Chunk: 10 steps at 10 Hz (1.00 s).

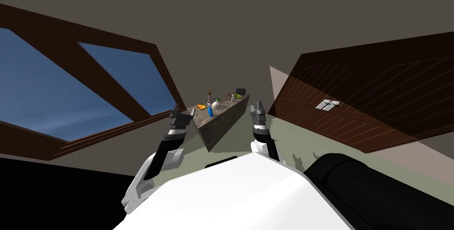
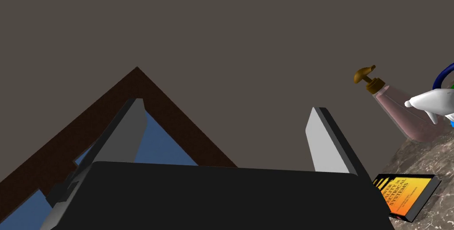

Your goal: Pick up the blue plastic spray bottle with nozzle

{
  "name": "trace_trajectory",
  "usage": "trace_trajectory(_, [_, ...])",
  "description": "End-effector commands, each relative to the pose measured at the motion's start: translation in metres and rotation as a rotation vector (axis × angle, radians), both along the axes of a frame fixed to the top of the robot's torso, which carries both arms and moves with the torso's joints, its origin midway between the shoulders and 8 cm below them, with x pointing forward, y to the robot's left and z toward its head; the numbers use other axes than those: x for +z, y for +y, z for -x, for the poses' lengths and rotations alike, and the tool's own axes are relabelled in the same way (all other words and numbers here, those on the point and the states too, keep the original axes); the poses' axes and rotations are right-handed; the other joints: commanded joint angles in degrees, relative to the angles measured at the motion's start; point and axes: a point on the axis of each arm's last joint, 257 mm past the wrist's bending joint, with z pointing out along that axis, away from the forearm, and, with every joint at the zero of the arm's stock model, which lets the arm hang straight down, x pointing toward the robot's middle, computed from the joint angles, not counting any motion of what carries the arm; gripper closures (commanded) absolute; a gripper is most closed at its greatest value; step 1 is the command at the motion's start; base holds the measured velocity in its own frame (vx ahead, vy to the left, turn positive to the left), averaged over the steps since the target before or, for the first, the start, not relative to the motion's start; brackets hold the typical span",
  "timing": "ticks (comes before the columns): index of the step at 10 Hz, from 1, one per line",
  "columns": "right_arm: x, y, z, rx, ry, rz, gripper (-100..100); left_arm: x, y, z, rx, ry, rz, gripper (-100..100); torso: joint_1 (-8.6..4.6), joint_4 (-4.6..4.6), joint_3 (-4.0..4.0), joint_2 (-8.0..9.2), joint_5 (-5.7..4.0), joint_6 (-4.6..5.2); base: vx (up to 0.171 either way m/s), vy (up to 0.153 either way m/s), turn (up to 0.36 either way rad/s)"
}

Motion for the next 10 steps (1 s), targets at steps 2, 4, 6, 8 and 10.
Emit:
trace_trajectory(2, [0.0, 0.0, 0.0, 0.0, 0.0, 0.0, 0, -0.003, -0.003, -0.006, -0.033, 0.024, 0.042, -100, -0.02, 0.0, 0.0, 0.0, -0.01, 0.01, -0.011, -0.058, 0.019])
trace_trajectory(4, [0.0, 0.0, 0.0, 0.0, 0.0, 0.0, 0, -0.008, -0.008, -0.017, -0.069, 0.062, 0.08, -100, -0.02, 0.0, 0.0, 0.0, -0.01, 0.0, -0.016, -0.082, 0.058])
trace_trajectory(6, [0.0, 0.0, 0.0, 0.0, 0.0, 0.0, 0, -0.014, -0.013, -0.029, -0.093, 0.099, 0.107, -100, 0.06, 0.0, 0.01, 0.01, 0.0, 0.01, -0.013, -0.052, 0.036])
trace_trajectory(8, [0.0, 0.0, 0.0, 0.0, 0.0, 0.0, 0, -0.014, -0.013, -0.029, -0.114, 0.105, 0.141, -100, 0.0, 0.0, 0.0, 0.01, -0.01, 0.0, -0.014, -0.059, 0.029])
trace_trajectory(10, [0.0, 0.0, 0.0, 0.0, 0.0, 0.0, 0, -0.021, -0.017, -0.041, -0.141, 0.147, 0.179, -100, -0.04, 0.0, -0.01, -0.02, -0.01, 0.0, -0.009, -0.085, 0.064])
